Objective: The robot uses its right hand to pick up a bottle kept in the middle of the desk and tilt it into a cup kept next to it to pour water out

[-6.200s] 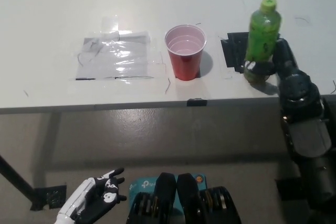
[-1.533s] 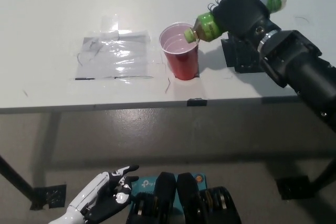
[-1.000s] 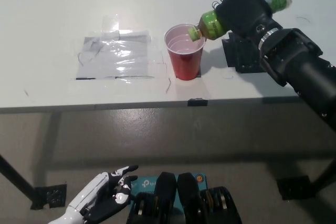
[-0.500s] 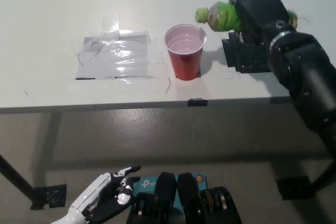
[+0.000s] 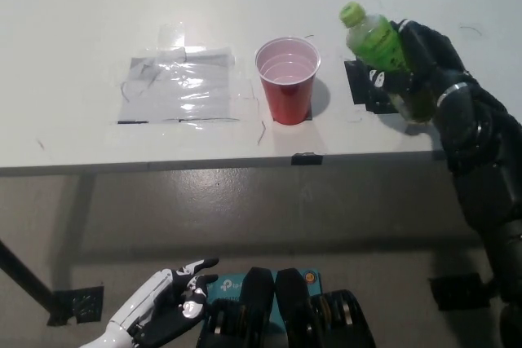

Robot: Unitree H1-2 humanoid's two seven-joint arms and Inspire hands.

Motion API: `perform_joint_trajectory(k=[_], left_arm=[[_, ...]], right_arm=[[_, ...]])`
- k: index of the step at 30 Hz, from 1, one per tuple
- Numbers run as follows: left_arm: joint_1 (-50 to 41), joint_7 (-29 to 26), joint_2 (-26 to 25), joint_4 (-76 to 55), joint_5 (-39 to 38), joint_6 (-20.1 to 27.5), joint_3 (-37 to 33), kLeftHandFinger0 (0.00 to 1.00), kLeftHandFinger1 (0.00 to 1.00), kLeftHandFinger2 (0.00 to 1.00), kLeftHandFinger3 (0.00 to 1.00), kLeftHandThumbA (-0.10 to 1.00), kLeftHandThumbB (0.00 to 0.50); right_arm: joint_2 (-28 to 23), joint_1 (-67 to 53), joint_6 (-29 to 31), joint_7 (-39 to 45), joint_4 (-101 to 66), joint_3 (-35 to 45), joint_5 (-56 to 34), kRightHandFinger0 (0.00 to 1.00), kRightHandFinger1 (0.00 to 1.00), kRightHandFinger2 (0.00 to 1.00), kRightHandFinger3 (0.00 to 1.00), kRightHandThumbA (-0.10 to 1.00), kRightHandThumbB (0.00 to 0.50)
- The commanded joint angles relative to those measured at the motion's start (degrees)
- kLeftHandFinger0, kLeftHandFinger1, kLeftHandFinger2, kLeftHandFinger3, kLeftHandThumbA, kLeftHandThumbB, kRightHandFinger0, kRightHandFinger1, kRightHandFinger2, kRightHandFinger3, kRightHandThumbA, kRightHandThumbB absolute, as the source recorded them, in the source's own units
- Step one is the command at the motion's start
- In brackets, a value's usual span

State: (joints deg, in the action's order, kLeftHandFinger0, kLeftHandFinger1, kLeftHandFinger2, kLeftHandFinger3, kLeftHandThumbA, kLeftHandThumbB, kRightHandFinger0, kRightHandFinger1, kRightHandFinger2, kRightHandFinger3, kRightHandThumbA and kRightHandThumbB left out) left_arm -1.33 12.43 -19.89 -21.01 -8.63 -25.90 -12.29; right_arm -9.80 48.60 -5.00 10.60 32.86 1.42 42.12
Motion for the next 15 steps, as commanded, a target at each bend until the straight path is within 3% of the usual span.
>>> perform_joint_trajectory(k=[1,7,9,15], left_arm=[[-0.08,0.49,-0.10,-0.74,1.08,-0.98,0.64,0.69,0.92,1.00,1.00,1.00,0.332],[-0.15,0.18,-0.12,-0.96,0.67,-1.03,0.59,0.71,0.93,1.00,1.00,1.00,0.304],[-0.22,0.39,-0.12,-0.88,1.06,-1.03,0.45,0.71,0.93,1.00,1.00,1.00,0.307],[-0.32,0.45,0.04,-0.53,1.25,-0.85,0.58,0.70,0.92,1.00,1.00,1.00,0.324]], right_arm=[[3.20,7.39,14.12,-9.32,-7.51,20.05,-34.45,0.00,0.00,0.00,0.14,-0.10,0.112],[4.53,7.26,20.39,-13.54,-6.10,23.47,-35.46,0.00,0.00,0.00,0.21,-0.10,0.080],[5.55,6.95,22.56,-14.64,-5.72,25.16,-37.12,0.00,0.00,0.00,0.20,-0.10,0.057],[7.74,5.69,24.81,-17.49,-5.43,27.13,-35.92,0.00,0.00,0.00,0.19,-0.10,0.059]])
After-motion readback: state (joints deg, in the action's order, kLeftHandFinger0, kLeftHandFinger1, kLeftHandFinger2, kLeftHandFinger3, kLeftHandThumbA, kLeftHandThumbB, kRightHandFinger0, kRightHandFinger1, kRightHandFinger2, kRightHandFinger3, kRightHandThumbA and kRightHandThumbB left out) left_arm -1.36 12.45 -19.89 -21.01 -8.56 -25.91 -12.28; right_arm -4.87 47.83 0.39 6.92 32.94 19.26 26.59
